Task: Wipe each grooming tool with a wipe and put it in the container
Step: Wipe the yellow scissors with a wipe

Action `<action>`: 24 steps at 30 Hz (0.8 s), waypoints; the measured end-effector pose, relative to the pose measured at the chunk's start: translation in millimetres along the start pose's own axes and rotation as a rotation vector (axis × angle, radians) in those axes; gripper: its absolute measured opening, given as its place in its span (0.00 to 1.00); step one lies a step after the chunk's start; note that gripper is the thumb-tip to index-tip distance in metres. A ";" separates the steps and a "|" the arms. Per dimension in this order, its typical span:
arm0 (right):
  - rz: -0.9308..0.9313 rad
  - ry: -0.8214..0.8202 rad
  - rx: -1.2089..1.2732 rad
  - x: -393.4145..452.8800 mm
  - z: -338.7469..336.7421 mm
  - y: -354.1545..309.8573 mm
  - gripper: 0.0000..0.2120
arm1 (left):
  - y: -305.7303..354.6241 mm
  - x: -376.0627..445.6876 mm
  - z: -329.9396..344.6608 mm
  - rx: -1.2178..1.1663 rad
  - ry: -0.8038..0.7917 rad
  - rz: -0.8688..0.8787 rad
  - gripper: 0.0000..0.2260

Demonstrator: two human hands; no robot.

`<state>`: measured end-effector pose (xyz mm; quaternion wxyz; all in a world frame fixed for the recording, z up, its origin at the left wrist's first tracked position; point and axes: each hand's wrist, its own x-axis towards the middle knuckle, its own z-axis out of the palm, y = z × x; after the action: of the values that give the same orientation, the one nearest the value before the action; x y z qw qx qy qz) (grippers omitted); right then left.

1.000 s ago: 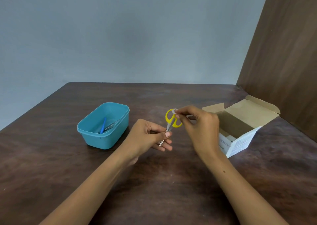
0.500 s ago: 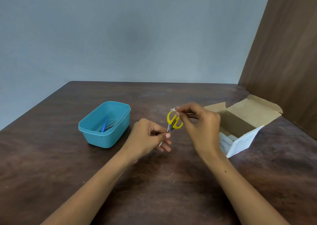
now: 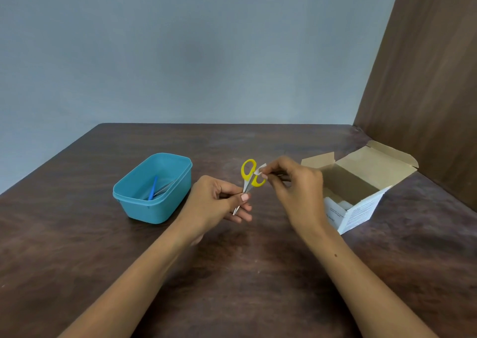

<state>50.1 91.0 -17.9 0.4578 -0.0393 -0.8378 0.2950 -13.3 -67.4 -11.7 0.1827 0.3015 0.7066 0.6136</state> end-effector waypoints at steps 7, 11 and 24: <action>-0.099 -0.069 0.024 -6.7 7.2 -9.6 0.06 | 0.0 -0.2 -1.5 0.008 0.024 0.004 0.05; -0.080 0.079 -0.041 1.5 3.8 -4.6 0.06 | 1.2 -1.0 1.6 0.003 0.000 -0.001 0.04; 0.521 -0.015 0.772 7.4 -7.4 -6.8 0.06 | 13.1 -6.9 -1.2 -0.179 -0.051 -0.094 0.05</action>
<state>53.0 91.2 -5.8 0.3434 -0.0731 -0.6323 0.6906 -6.2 -72.0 0.6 0.2554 0.2660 0.6575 0.6570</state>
